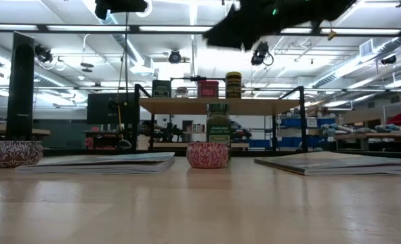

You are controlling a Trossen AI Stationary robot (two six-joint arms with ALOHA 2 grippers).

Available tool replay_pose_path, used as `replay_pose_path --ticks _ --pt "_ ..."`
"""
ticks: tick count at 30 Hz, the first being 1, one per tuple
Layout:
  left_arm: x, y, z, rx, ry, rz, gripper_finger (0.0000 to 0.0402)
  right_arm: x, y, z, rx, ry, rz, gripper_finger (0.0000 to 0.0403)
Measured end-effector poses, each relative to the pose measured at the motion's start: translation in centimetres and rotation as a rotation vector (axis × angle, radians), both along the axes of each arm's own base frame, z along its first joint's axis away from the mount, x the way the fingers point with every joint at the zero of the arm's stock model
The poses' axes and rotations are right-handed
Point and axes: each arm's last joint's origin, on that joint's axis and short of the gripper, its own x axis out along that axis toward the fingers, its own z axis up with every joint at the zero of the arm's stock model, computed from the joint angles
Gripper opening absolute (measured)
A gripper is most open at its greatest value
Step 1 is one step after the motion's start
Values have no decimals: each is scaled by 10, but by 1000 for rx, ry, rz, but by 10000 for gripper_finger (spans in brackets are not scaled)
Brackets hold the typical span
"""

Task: Shelf spices
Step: Remove the yellow spice from the shelf

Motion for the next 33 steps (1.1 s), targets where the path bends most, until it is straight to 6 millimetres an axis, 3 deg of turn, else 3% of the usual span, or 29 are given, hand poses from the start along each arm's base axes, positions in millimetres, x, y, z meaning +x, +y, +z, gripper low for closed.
replay_pose_path --ticks 4,7,13,23,33 --pt "9 2 -4 0 15 1 97 -22 -1 35 -171 -107 -90 241" --pt "17 3 -9 -1 44 0 97 -41 -8 54 -195 -149 -254 237" --pt "34 8 -19 -2 87 36 97 -73 -37 64 -141 -103 -417 235" --pt "56 13 -28 26 96 60 122 -86 -91 46 28 -20 -425 286" --pt "57 13 -28 21 85 81 173 -69 -132 21 48 -22 -445 318"
